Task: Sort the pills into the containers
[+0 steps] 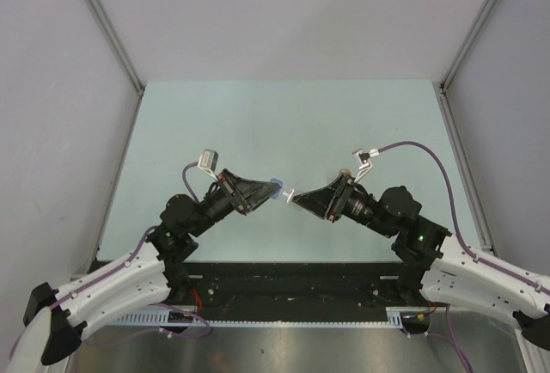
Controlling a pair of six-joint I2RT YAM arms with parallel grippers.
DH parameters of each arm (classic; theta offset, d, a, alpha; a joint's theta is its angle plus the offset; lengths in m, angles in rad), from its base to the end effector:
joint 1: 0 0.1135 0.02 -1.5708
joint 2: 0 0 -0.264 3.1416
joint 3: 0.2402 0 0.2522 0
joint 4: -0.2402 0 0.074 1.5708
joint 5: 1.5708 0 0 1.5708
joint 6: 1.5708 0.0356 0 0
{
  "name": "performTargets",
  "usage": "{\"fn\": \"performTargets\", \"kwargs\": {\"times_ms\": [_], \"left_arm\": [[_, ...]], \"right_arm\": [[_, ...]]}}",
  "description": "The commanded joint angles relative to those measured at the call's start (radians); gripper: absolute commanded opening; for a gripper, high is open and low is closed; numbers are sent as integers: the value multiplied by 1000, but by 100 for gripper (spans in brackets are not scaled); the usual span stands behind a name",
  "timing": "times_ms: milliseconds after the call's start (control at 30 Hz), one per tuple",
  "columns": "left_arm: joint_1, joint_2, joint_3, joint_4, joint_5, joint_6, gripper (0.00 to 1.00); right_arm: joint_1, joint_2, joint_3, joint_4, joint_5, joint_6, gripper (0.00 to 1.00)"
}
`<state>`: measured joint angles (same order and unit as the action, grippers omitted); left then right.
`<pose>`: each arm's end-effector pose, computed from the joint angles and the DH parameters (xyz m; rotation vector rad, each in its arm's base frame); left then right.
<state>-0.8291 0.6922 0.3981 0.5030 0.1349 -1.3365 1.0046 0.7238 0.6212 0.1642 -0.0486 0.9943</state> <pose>0.1150 -0.1326 0.2911 -0.2803 1.6278 -1.8465 0.0958 0.1540 0.3297 -0.0542 1.7485 1.5875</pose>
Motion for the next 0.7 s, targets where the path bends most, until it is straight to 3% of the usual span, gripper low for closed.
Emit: {"fn": "performTargets", "kwargs": {"times_ms": [0, 33, 67, 167, 200, 300, 467, 567, 667], "left_arm": [[-1, -3, -4, -14, -9, 8, 0], [-1, -2, -4, -14, -9, 7, 0], [-1, -2, -2, -15, -8, 8, 0], [-1, -6, -4, -15, -8, 8, 16], [-1, -8, -4, -14, -9, 11, 29], [-1, -23, -5, -14, -14, 17, 56], [-1, -46, 7, -14, -21, 59, 81], [-1, -51, 19, -14, -3, 89, 85], [-11, -56, 30, -12, 11, 123, 81]], "right_arm": [[-4, -21, 12, 26, 6, -11, 37], [-3, -20, 11, 28, 4, -10, 32], [-4, -15, 12, 29, 1, -8, 18], [-1, -12, 12, 24, 1, -2, 5], [-3, -14, 12, 24, 4, -2, 3], [-3, -20, 12, 20, 10, 4, 0], [-4, -34, 12, 6, 36, 15, 0], [-3, -46, 12, 5, 61, 26, 0], [-4, -57, 12, 9, 111, 35, 0]]}}
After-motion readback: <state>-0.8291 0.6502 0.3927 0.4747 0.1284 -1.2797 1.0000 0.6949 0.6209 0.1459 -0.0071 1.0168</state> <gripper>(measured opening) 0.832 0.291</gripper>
